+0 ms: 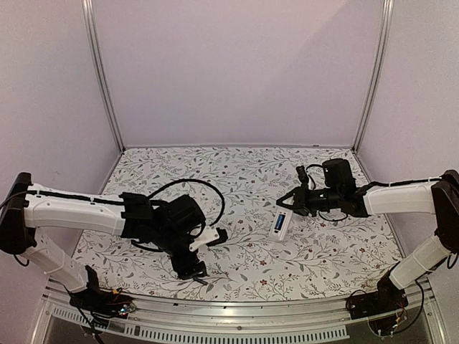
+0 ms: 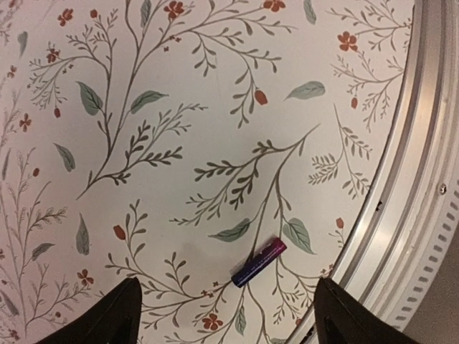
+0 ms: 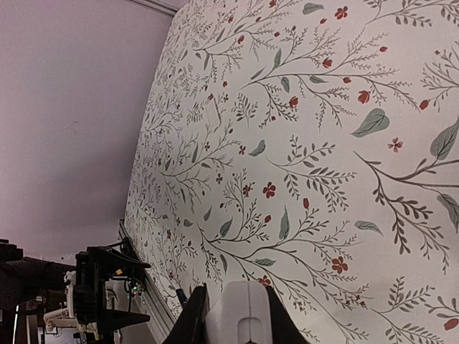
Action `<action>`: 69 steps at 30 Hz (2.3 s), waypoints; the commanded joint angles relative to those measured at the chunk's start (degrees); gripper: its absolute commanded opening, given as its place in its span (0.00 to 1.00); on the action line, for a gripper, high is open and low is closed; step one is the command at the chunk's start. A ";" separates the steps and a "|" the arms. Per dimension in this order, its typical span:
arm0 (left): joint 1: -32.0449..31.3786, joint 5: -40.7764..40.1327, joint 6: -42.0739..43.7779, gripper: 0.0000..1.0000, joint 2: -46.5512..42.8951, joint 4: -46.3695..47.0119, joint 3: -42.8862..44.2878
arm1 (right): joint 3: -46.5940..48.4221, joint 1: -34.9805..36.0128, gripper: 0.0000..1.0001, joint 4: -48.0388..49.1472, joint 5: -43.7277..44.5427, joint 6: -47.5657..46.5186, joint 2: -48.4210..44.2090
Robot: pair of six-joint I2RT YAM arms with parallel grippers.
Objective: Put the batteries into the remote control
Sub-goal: Move the battery to the center of the board.
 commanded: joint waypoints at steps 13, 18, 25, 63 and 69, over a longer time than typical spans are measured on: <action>-8.49 -4.78 19.33 0.67 11.59 -7.42 0.51 | 1.43 -0.04 0.00 0.29 -2.92 -0.22 -1.11; -9.15 -5.95 20.75 0.44 15.84 -6.61 1.32 | 1.24 -0.31 0.00 0.20 -2.86 -0.17 -1.31; -8.65 -7.01 22.73 0.11 17.30 -4.29 2.38 | 1.37 -0.74 0.00 0.29 -3.12 -0.25 -0.55; 1.61 -16.82 -90.62 0.00 33.44 -12.22 28.41 | -1.35 -6.39 0.00 -0.22 -4.33 -1.04 -5.09; 2.17 -16.76 -89.39 0.14 33.84 -13.21 28.87 | -1.53 -6.37 0.00 -0.24 -4.25 -1.06 -5.45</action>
